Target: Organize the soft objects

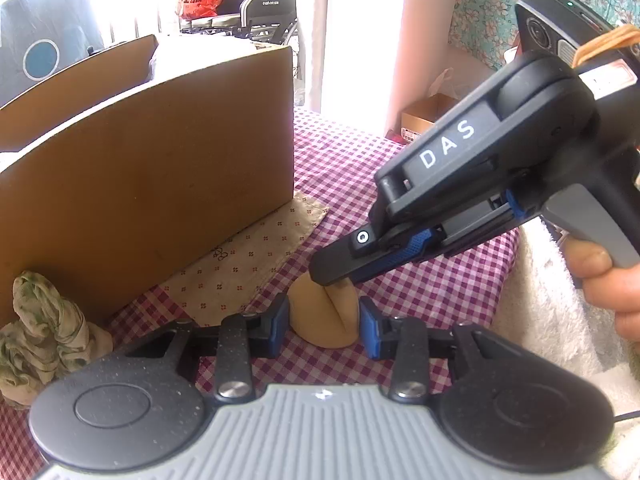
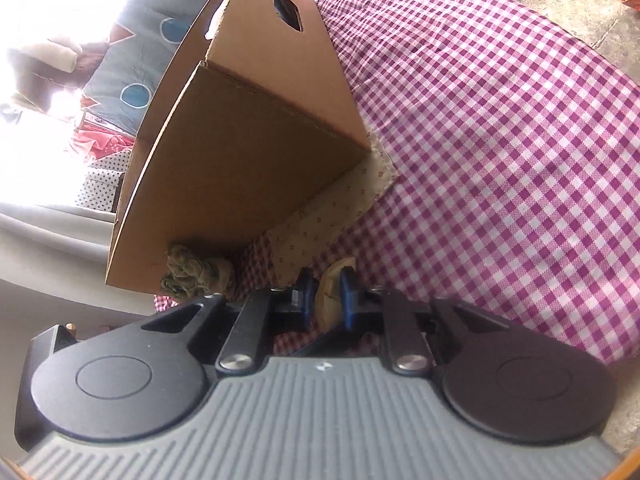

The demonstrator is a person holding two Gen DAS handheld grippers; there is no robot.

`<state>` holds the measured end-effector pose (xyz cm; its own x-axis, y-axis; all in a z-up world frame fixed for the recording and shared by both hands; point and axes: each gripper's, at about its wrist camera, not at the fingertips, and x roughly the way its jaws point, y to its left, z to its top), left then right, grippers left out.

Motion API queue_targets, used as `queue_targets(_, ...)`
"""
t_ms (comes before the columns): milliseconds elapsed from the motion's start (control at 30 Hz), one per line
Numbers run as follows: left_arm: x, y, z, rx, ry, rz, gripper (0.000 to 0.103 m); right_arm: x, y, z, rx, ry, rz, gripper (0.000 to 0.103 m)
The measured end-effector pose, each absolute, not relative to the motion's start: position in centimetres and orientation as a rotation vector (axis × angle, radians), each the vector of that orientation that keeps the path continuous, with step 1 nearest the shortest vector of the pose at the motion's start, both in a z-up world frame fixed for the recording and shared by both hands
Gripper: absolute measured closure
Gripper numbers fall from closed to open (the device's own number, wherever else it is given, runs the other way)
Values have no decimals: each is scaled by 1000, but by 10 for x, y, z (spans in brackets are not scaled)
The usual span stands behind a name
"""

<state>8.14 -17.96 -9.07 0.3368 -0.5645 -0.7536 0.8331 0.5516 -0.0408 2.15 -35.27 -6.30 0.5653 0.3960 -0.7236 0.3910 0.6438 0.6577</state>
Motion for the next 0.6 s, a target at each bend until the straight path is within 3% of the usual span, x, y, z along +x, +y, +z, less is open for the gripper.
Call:
queue_targets(267,71,-181,-90,390,783,-936,64,20,-351,-73,924,1019,23,87)
queue_targets(400,72,-174,-90,355,792,-947,62,18,-350,-69,915,1013,27,98)
queue_targets(600,79,-140,-53,227,774,-938,61,24,-337,-21,897,951,170,98)
